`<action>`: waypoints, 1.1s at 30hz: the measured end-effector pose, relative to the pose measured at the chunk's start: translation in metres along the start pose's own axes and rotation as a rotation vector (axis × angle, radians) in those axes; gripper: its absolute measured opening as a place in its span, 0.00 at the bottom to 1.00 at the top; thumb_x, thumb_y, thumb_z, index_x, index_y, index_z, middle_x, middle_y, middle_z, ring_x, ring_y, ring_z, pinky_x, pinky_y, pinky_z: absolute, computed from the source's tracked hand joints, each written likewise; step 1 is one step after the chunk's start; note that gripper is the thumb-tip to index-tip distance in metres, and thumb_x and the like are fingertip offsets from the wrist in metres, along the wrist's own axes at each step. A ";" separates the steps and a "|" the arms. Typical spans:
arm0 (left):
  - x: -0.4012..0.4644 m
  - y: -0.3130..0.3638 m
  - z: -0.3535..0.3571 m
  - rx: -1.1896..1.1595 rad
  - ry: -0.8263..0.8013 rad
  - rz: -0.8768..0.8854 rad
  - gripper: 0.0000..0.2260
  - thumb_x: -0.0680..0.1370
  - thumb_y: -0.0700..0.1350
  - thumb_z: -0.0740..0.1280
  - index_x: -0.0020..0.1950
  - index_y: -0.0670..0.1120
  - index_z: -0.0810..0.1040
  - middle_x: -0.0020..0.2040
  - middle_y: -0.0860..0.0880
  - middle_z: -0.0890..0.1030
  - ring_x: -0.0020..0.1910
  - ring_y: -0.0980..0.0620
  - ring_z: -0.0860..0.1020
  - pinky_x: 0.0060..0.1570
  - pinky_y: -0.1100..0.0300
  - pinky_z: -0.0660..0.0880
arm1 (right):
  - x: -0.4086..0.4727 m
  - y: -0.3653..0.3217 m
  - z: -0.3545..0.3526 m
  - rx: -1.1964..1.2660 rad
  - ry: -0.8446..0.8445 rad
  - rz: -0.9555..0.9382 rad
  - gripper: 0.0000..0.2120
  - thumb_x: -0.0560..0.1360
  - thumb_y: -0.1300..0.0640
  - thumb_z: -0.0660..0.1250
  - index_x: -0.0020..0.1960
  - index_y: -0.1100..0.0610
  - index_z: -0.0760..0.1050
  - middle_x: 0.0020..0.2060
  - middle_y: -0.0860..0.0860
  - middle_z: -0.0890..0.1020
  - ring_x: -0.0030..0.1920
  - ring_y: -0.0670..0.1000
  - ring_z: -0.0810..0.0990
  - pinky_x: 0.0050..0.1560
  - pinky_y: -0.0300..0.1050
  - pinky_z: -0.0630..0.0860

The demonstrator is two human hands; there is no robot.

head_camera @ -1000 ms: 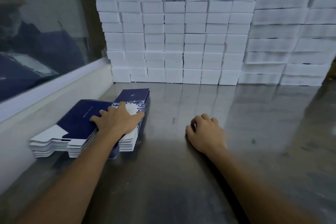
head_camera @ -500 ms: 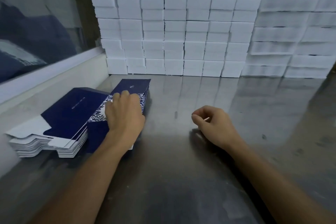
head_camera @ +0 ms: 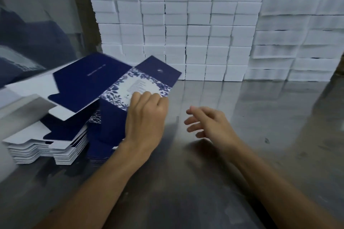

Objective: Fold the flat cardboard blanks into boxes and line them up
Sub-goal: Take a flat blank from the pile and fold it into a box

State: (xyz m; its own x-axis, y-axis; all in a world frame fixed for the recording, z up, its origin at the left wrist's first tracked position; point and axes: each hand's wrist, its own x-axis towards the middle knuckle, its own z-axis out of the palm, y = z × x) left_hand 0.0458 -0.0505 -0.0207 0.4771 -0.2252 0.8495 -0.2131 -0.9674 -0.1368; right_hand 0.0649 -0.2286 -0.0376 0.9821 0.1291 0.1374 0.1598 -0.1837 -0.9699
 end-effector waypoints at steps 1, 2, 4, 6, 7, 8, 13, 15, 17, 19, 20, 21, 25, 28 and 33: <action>-0.002 0.007 0.001 -0.032 0.029 0.058 0.11 0.68 0.25 0.63 0.37 0.38 0.79 0.30 0.44 0.75 0.31 0.44 0.71 0.35 0.51 0.67 | -0.001 -0.004 0.002 0.118 -0.038 0.066 0.15 0.82 0.43 0.62 0.53 0.53 0.81 0.43 0.49 0.87 0.41 0.48 0.86 0.40 0.42 0.76; -0.002 0.013 0.001 -0.064 0.057 0.111 0.12 0.70 0.27 0.60 0.37 0.39 0.79 0.30 0.44 0.75 0.30 0.44 0.72 0.35 0.51 0.67 | -0.001 -0.007 0.003 0.216 -0.078 0.119 0.17 0.82 0.42 0.60 0.55 0.53 0.81 0.44 0.50 0.87 0.43 0.49 0.86 0.41 0.43 0.77; -0.004 0.026 0.001 -0.105 0.096 0.210 0.13 0.73 0.29 0.58 0.36 0.40 0.79 0.30 0.45 0.74 0.30 0.46 0.71 0.35 0.53 0.65 | -0.001 -0.009 0.005 0.380 -0.138 0.172 0.17 0.83 0.44 0.59 0.53 0.53 0.81 0.42 0.48 0.86 0.40 0.48 0.85 0.40 0.43 0.77; -0.006 0.037 0.003 -0.121 0.117 0.306 0.12 0.74 0.29 0.63 0.35 0.42 0.78 0.30 0.46 0.73 0.30 0.46 0.70 0.35 0.54 0.63 | -0.003 -0.010 0.006 0.519 -0.130 0.194 0.14 0.83 0.49 0.60 0.51 0.54 0.81 0.37 0.47 0.84 0.36 0.46 0.83 0.37 0.41 0.78; -0.008 0.042 0.004 -0.130 0.114 0.348 0.11 0.74 0.30 0.64 0.36 0.43 0.78 0.30 0.46 0.72 0.30 0.47 0.70 0.36 0.54 0.63 | -0.002 -0.009 0.004 0.560 -0.106 0.193 0.13 0.83 0.52 0.59 0.52 0.56 0.81 0.39 0.47 0.85 0.38 0.46 0.83 0.38 0.41 0.80; -0.010 0.044 0.005 -0.141 0.101 0.380 0.11 0.74 0.31 0.64 0.37 0.44 0.79 0.31 0.47 0.73 0.31 0.47 0.70 0.37 0.54 0.63 | -0.001 -0.008 0.003 0.578 -0.081 0.184 0.13 0.84 0.55 0.59 0.55 0.57 0.81 0.43 0.49 0.86 0.42 0.48 0.84 0.42 0.43 0.81; -0.010 0.025 0.002 -0.242 0.025 0.276 0.13 0.75 0.51 0.67 0.52 0.45 0.83 0.41 0.48 0.80 0.40 0.47 0.77 0.49 0.49 0.66 | 0.011 0.001 -0.011 0.406 0.286 0.153 0.10 0.84 0.58 0.59 0.50 0.58 0.79 0.41 0.51 0.87 0.38 0.48 0.84 0.40 0.43 0.80; -0.005 0.007 -0.001 -0.179 0.097 0.112 0.12 0.77 0.50 0.66 0.53 0.45 0.83 0.45 0.47 0.80 0.43 0.45 0.78 0.52 0.47 0.65 | 0.016 0.005 -0.020 0.360 0.411 0.139 0.11 0.84 0.58 0.59 0.49 0.59 0.78 0.41 0.53 0.86 0.39 0.51 0.85 0.40 0.47 0.81; -0.003 -0.012 -0.003 -0.150 0.076 -0.098 0.12 0.78 0.50 0.65 0.55 0.45 0.81 0.50 0.46 0.80 0.48 0.45 0.77 0.54 0.48 0.63 | 0.018 0.009 -0.028 0.341 0.477 0.112 0.13 0.83 0.57 0.60 0.45 0.59 0.79 0.37 0.52 0.85 0.36 0.52 0.83 0.38 0.46 0.80; -0.003 -0.027 -0.005 -0.291 -0.073 -0.362 0.13 0.78 0.51 0.66 0.59 0.47 0.78 0.55 0.47 0.78 0.52 0.48 0.75 0.54 0.53 0.65 | 0.019 0.012 -0.034 0.337 0.510 0.087 0.14 0.83 0.58 0.61 0.40 0.58 0.77 0.26 0.45 0.81 0.27 0.45 0.80 0.27 0.39 0.76; -0.002 -0.032 -0.005 -0.448 -0.160 -0.524 0.13 0.77 0.50 0.68 0.60 0.50 0.77 0.56 0.50 0.78 0.52 0.50 0.76 0.53 0.55 0.68 | 0.019 0.012 -0.036 0.337 0.522 0.081 0.14 0.82 0.59 0.62 0.39 0.58 0.77 0.23 0.43 0.78 0.23 0.42 0.77 0.23 0.36 0.72; -0.001 -0.037 -0.007 -0.646 -0.239 -0.705 0.14 0.76 0.48 0.71 0.61 0.52 0.76 0.56 0.52 0.79 0.52 0.51 0.79 0.50 0.57 0.72 | 0.020 0.013 -0.037 0.349 0.533 0.078 0.10 0.82 0.59 0.63 0.43 0.58 0.77 0.23 0.42 0.78 0.22 0.41 0.75 0.22 0.35 0.71; 0.003 -0.047 -0.007 -1.274 -0.420 -1.017 0.17 0.74 0.36 0.72 0.59 0.52 0.80 0.50 0.50 0.86 0.44 0.50 0.85 0.41 0.55 0.83 | 0.019 0.006 -0.043 0.449 0.584 0.137 0.11 0.80 0.58 0.67 0.62 0.54 0.76 0.42 0.52 0.85 0.32 0.46 0.84 0.30 0.40 0.79; 0.002 -0.043 -0.003 -1.382 -0.324 -1.093 0.16 0.74 0.32 0.70 0.55 0.50 0.81 0.46 0.50 0.86 0.44 0.50 0.86 0.36 0.60 0.81 | 0.016 -0.002 -0.043 0.508 0.456 0.191 0.11 0.80 0.58 0.64 0.59 0.59 0.80 0.46 0.55 0.87 0.41 0.53 0.87 0.43 0.51 0.85; 0.005 -0.042 -0.001 -1.425 -0.350 -1.162 0.14 0.75 0.38 0.71 0.59 0.48 0.81 0.48 0.49 0.86 0.40 0.51 0.85 0.30 0.60 0.79 | 0.009 -0.011 -0.037 0.694 0.147 0.182 0.15 0.84 0.51 0.58 0.64 0.54 0.78 0.54 0.53 0.86 0.47 0.54 0.86 0.43 0.47 0.83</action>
State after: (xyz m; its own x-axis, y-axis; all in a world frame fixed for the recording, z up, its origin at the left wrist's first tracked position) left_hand 0.0569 -0.0107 -0.0103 0.9788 0.2009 0.0388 -0.0669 0.1350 0.9886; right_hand 0.0758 -0.2614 -0.0178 0.9981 0.0147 -0.0596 -0.0594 0.4761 -0.8774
